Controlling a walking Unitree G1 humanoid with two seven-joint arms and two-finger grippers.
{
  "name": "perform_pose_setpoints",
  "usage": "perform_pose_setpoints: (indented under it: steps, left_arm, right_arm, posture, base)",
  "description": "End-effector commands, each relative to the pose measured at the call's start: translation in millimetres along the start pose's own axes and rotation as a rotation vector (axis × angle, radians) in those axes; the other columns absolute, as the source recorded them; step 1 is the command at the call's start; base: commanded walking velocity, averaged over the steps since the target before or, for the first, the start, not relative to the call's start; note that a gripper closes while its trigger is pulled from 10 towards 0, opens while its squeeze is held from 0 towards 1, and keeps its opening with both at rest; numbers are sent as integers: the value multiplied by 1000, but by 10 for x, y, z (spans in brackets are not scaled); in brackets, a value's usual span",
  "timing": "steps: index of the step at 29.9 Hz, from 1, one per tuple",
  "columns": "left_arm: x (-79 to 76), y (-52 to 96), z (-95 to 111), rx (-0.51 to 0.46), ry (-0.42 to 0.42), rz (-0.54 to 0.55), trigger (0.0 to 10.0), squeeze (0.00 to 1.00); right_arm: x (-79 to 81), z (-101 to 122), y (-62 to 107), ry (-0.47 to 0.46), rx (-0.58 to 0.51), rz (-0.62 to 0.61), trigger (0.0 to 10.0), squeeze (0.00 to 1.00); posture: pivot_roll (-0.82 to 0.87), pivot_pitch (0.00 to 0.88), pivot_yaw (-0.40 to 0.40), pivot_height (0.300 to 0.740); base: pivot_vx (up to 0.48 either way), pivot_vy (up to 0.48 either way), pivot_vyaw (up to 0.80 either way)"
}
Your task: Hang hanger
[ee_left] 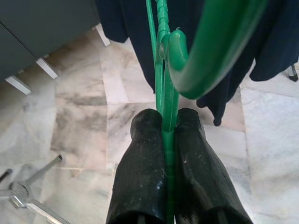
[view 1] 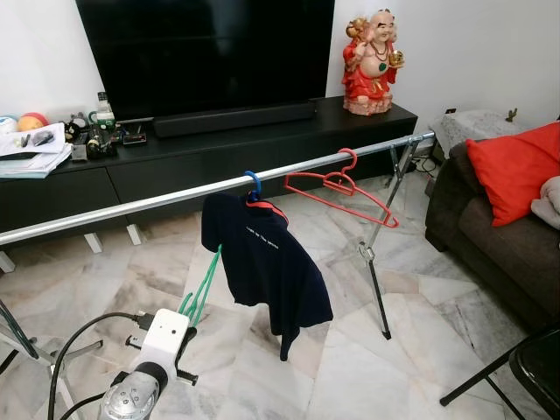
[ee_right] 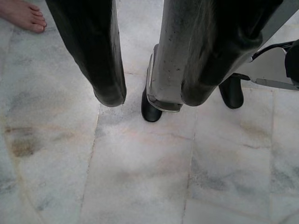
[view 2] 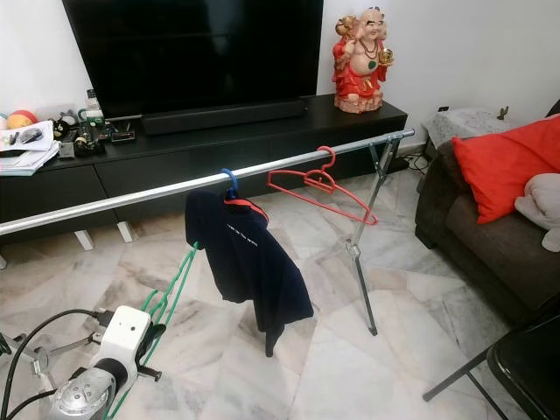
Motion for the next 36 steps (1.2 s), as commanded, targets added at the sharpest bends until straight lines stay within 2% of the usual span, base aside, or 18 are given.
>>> perform_pose_setpoints:
  steps: [1,19,28,36]
  left_arm:
    - [3,-24,14,-3,29,4,10000,0]
    - [-123,-88,92,-27,17,-36,10000,0]
    - [-137,-94,98,-30,16,-42,10000,0]
    - [-138,-98,116,-38,15,-46,10000,0]
  right_arm:
    - [13,9,-3,7,2,2,10000,0]
    - [13,12,-3,15,3,3,10000,0]
    - [12,14,-3,18,3,3,10000,0]
    - [16,18,-4,18,1,7,10000,0]
  posture:
    - [166,0,5,740]
    - [167,0,4,740]
    - [170,0,2,740]
    - [170,0,2,740]
  base:
    - [0,341,0]
    - [0,381,0]
    - [0,0,0]
    - [0,480,0]
Point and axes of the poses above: a point about 5 cm out from each wrist's last joint towards the gripper, its own y axis pointing back from the gripper into the wrist, its own z axis along the axis of the wrist's last joint, x = y × z, the point moved 4 cm from there along -y, pointing out of the wrist towards the gripper, and after that the axes turned 1 degree about -y, right-handed, at the moved point
